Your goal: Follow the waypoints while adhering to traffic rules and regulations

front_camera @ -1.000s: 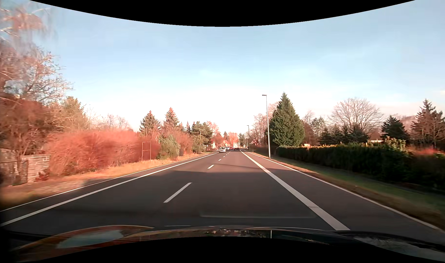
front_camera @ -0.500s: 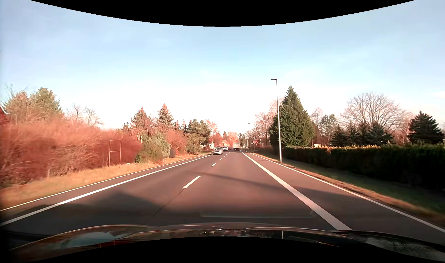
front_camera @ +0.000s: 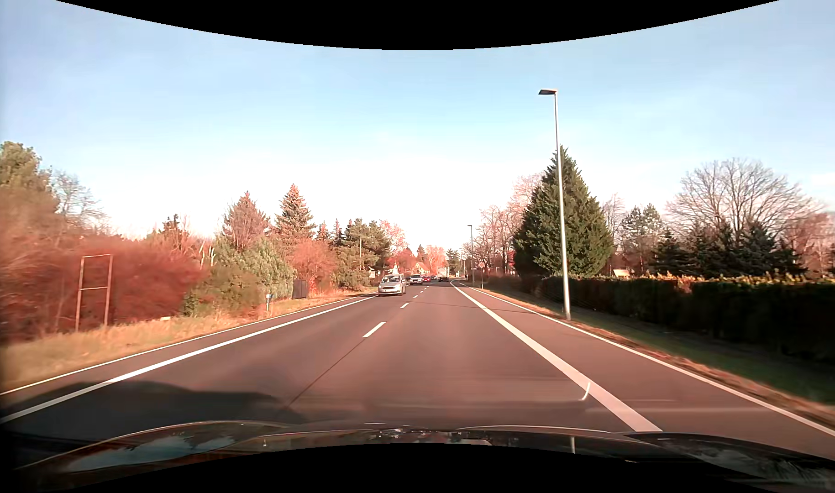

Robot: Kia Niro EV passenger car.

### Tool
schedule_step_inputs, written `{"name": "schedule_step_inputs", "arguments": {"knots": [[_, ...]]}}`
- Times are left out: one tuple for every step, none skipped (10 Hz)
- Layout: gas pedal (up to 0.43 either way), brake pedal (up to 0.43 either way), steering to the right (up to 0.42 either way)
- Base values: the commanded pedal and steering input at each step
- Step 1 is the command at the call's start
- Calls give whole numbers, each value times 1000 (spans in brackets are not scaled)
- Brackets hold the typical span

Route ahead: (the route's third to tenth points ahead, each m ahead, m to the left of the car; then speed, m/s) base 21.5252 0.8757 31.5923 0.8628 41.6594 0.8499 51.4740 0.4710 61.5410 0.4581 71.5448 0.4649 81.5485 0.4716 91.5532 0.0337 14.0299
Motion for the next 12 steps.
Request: {"name": "schedule_step_inputs", "arguments": {"knots": [[110,0,0],[110,0,0],[110,0,0],[110,0,0],[110,0,-1],[110,0,0],[110,0,0],[110,0,-1],[110,0,0],[110,0,-1],[110,0,0],[110,0,-1]]}}
